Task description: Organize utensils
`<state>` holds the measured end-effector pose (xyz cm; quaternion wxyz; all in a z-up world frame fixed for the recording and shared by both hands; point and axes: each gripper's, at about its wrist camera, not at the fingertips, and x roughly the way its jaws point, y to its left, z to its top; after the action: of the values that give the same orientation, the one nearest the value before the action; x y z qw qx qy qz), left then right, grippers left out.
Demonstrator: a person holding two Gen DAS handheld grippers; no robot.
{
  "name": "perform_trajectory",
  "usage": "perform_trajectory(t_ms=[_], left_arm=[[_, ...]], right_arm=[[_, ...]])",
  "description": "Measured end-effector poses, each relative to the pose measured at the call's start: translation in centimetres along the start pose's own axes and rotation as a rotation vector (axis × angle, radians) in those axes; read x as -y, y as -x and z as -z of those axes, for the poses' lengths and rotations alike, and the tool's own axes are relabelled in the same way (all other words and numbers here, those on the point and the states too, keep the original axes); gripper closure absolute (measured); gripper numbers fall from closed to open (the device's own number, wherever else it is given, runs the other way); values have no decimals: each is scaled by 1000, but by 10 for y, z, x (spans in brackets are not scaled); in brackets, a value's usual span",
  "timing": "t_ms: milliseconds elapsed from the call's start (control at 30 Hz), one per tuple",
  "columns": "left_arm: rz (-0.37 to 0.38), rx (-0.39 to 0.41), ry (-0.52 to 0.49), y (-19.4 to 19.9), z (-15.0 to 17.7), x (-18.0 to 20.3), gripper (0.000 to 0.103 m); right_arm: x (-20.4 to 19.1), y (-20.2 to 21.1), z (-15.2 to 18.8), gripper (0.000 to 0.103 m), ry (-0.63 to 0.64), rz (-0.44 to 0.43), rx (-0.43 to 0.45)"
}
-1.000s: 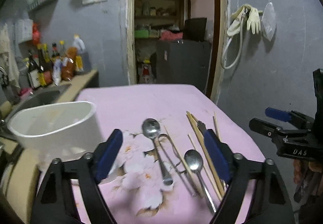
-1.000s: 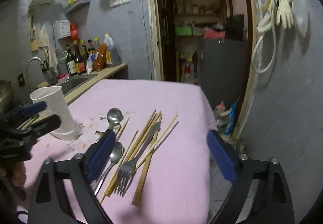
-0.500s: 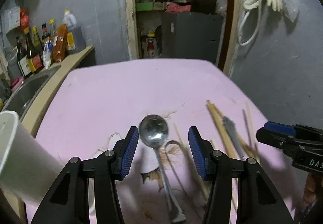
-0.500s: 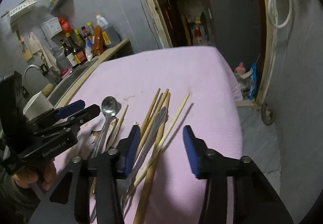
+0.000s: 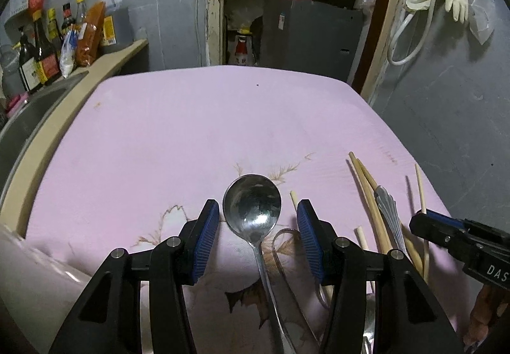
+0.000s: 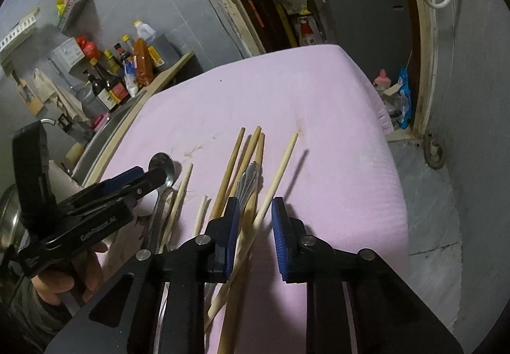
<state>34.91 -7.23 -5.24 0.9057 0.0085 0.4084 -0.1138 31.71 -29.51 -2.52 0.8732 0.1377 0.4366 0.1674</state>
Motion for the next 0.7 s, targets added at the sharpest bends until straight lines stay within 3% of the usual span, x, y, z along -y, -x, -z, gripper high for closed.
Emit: perform_trajectory(t_ms=[100, 400, 700], left_arm=[[14, -10, 20, -2, 0, -4, 67], [50, -13, 61, -1, 2, -9, 101], [68, 31, 33, 20, 10, 3, 103]], right_arm=[[1, -1, -1, 93, -6, -6, 3], [3, -1, -1, 93, -26, -40, 13], [2, 12, 1, 95, -22, -74, 66]])
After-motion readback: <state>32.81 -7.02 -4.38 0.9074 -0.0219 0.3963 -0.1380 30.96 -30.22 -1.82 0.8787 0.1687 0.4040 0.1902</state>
